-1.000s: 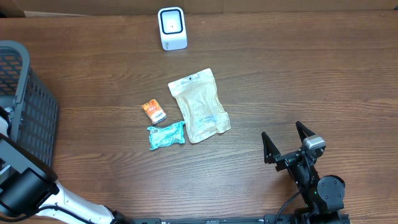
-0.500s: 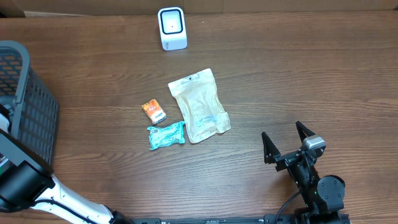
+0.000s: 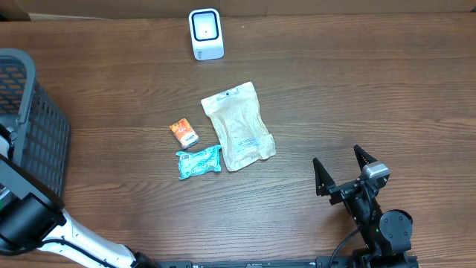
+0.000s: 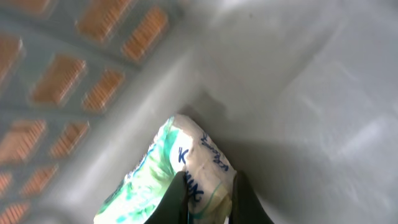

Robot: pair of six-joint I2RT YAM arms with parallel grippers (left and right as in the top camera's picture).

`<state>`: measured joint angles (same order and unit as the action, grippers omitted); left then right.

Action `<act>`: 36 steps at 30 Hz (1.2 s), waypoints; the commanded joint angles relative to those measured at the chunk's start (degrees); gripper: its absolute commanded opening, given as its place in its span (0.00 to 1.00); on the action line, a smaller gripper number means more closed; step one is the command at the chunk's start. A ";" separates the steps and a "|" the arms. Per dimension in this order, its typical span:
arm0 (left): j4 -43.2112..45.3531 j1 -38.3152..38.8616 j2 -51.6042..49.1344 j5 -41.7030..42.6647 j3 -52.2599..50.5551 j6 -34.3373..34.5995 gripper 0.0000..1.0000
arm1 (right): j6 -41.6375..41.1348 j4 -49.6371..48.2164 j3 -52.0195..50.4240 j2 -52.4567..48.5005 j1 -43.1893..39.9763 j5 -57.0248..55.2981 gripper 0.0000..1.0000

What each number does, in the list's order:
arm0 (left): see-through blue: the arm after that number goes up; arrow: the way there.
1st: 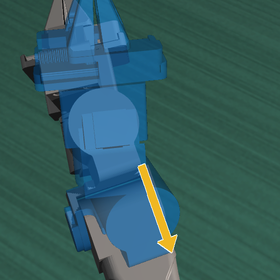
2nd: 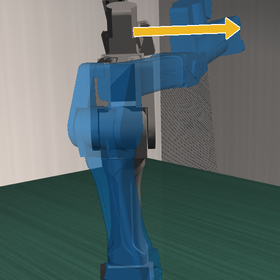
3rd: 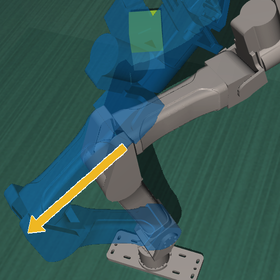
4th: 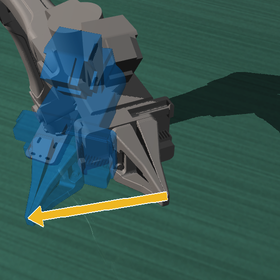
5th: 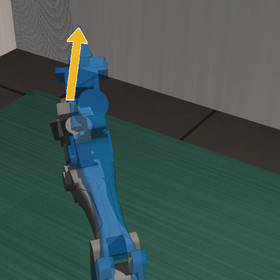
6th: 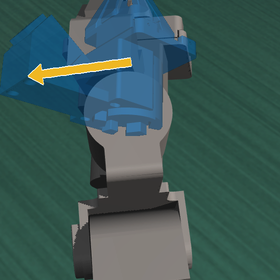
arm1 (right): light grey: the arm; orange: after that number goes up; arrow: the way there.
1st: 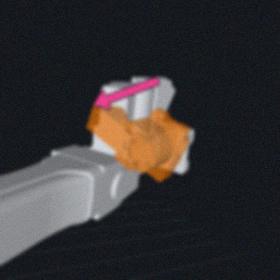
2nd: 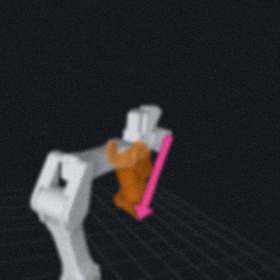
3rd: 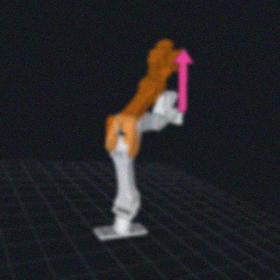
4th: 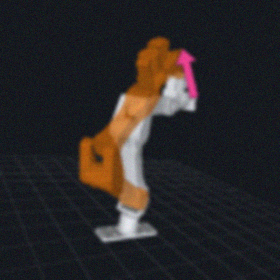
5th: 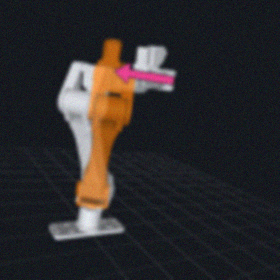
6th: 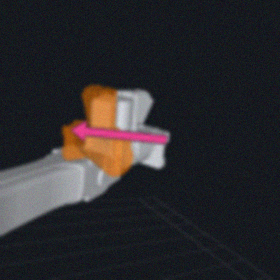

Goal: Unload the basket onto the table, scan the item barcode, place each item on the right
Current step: 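Grasp the Kleenex tissue pack in the basket with the left gripper, then carry the tissue pack out and release it beside the orange box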

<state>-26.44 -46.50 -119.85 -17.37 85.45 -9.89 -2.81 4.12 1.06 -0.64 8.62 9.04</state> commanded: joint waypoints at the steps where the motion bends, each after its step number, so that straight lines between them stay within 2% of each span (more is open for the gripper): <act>1: -6.64 0.02 6.47 8.24 5.01 7.85 0.04 | -0.13 -0.28 -0.59 0.42 -0.17 0.04 1.00; 8: -13.86 0.04 17.97 17.27 13.75 11.69 0.04 | -0.13 -0.28 -0.59 0.42 -0.17 0.04 1.00; 16: -15.43 0.63 32.92 26.99 14.23 13.00 0.04 | -0.15 -0.26 -0.59 0.42 -0.17 0.04 1.00; 20: -18.86 3.82 38.82 31.52 14.23 13.33 0.04 | -0.13 -0.28 -0.59 0.42 -0.17 0.04 1.00; 24: -25.44 10.91 41.66 32.30 14.23 13.38 0.04 | -0.13 -0.26 -0.59 0.42 -0.17 0.04 1.00; 29: -38.03 25.70 40.89 31.06 13.64 13.38 0.04 | -0.13 -0.26 -0.59 0.42 -0.17 0.04 1.00; 34: -43.80 39.76 36.72 25.68 10.03 15.52 0.04 | -0.13 -0.28 -0.59 0.42 -0.17 0.04 1.00; 36: -44.15 42.56 34.75 24.74 8.26 16.46 0.04 | -0.15 -0.26 -0.59 0.42 -0.17 0.04 1.00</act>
<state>-69.95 -8.27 -81.54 10.87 96.84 3.99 -2.81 4.12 1.06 -0.64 8.62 9.02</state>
